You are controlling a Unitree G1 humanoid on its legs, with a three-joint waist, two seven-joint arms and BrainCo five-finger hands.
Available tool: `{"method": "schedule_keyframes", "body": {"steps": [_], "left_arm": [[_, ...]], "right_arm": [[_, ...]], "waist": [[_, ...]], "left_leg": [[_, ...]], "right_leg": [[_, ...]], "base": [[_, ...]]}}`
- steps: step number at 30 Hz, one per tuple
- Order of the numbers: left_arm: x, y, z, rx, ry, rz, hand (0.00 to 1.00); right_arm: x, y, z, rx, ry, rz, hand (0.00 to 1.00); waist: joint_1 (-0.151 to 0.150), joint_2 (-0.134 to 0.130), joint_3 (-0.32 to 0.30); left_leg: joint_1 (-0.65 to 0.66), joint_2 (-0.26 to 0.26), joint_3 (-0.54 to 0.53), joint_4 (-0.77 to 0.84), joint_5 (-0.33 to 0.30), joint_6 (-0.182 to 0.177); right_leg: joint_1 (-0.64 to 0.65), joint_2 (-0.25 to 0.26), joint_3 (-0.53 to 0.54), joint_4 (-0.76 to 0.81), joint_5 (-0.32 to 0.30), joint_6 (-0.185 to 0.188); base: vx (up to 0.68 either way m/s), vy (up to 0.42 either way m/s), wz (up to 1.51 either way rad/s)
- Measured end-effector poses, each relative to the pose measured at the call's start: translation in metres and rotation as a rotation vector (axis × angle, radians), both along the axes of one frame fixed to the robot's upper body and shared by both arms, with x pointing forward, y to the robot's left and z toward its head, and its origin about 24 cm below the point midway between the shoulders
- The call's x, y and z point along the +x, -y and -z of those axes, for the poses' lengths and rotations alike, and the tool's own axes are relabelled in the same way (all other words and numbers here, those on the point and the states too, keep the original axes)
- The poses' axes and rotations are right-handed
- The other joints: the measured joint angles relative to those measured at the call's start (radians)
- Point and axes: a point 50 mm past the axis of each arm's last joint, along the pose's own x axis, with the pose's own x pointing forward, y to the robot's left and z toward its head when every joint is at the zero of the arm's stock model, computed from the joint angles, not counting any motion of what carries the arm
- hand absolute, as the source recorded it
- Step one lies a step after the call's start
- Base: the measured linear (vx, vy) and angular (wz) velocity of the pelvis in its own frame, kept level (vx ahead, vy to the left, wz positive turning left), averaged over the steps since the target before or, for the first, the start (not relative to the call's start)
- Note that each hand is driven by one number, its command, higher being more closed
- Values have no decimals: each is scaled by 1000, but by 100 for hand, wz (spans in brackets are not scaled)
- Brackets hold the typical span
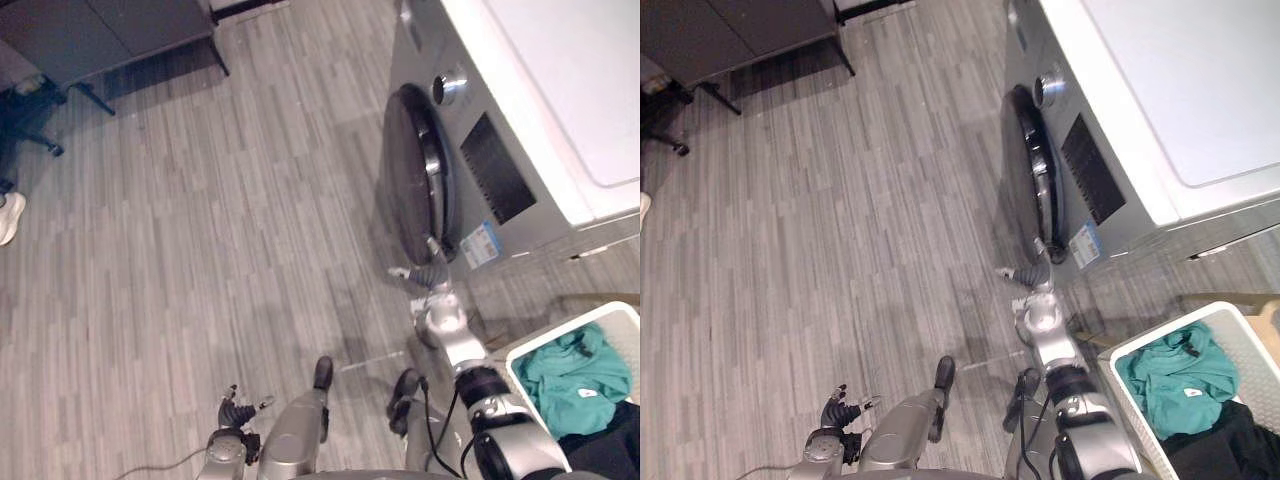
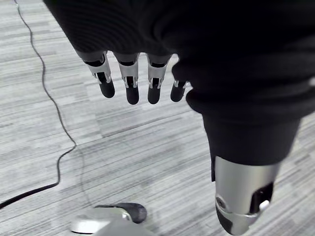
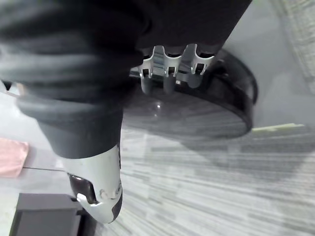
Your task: Pick up the laundry basket with both hands and put the clothes into the washing machine.
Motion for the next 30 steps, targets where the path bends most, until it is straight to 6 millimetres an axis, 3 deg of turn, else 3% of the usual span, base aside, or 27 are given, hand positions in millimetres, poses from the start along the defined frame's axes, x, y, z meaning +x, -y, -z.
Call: {"method": "schedule_keyframes", "body": {"steps": [3, 8, 15, 23, 27, 30], "left_arm": [[0, 2, 0, -3, 8, -9, 0], [5, 2, -2, 7, 25, -16, 0], [12, 2, -6, 19, 47, -20, 0], [20, -5, -10, 43, 68, -14, 0], [30, -6, -15, 50, 96, 2, 0], [30, -5, -15, 47, 97, 4, 0]], "right_arm": [[-1, 7, -5, 1, 33, 64, 0], [-11, 8, -1, 18, 58, 149, 0], [-27, 25, -8, 57, 138, 255, 0], [-40, 16, -9, 114, 196, 278, 0], [-35, 19, -9, 135, 184, 268, 0], [-13, 28, -15, 167, 123, 214, 0]], "waist": [[4, 7, 3], [3, 7, 11], [-5, 1, 25], [-25, -33, 50], [-24, -43, 72], [-17, -42, 76]], "left_leg": [[-1, 5, -9, -44, 6, 9], [-11, -7, -8, -59, 18, 25], [-29, -8, 9, -58, 23, 30], [-40, -5, 12, -51, 23, 30], [-55, -15, -1, -43, 23, 30], [-74, -19, -20, -42, 24, 29]], "right_leg": [[-34, -5, -6, 37, -20, -17], [-58, -25, -5, 68, -18, -8], [-92, -27, 12, 86, -13, -12], [-107, -26, 15, 97, -13, -9], [-118, -41, 10, 117, -20, -7], [-128, -44, -2, 117, -20, -7]], "base": [[-165, -10, 12], [-125, -25, 6], [-11, -65, -6], [40, -86, -1], [-48, -61, 10], [-60, -64, 14]]}}
